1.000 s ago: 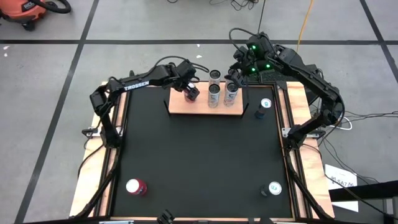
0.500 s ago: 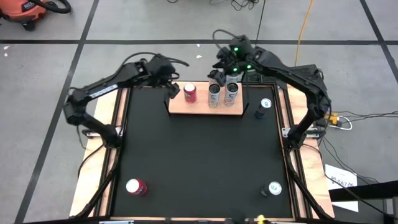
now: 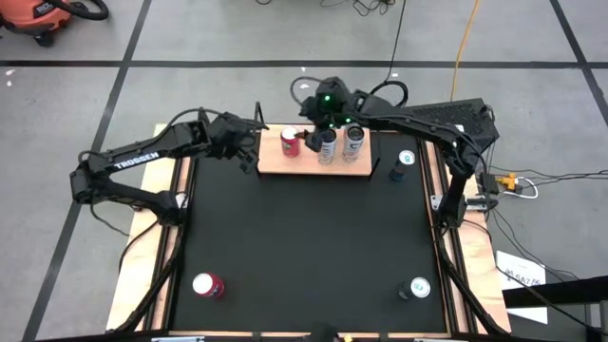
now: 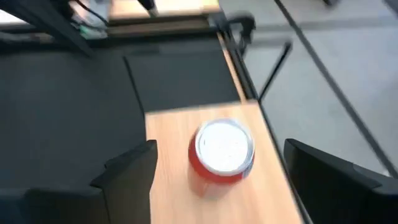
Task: Place canned beverage on shelf
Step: Put the top orange soda can on the shelf
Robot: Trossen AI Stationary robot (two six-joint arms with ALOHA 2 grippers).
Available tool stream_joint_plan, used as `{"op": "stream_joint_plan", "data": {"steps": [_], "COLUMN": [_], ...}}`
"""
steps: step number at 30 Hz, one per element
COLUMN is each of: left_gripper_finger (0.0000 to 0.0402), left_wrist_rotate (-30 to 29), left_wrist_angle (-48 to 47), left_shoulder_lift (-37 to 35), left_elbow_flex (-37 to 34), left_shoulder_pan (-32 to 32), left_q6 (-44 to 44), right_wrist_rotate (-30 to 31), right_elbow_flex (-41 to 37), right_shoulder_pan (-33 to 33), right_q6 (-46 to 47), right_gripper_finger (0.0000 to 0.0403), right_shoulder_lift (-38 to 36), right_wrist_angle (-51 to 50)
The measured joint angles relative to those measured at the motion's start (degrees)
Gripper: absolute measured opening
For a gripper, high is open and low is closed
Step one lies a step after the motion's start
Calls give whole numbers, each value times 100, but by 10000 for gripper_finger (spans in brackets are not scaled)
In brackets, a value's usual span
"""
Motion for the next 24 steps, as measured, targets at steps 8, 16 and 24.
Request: {"op": "stream_joint_plan", "data": {"steps": [8,16,24], "left_gripper_finger": [388,272,54], "left_wrist_rotate": [167,601,1442], "left_wrist_angle": [1727,1912,1853], "left_shoulder_lift": [253,1349,2023], "left_elbow_flex": [-5,820,1344], "left_shoulder_pan": [3,502,717], "left_q6": [1681,1881,1893], "right_wrist_rotate": [877,912,1333], "right_elbow_flex": [-2,2,2], "right_shoulder_pan": [161,-115,-407], "right_q6": [553,1148,1389], "right_gripper_finger": [330,289,223], "right_shoulder_lift": [-566,-1864,-2576], "right_wrist_angle": [-536,-1378,-2430]}}
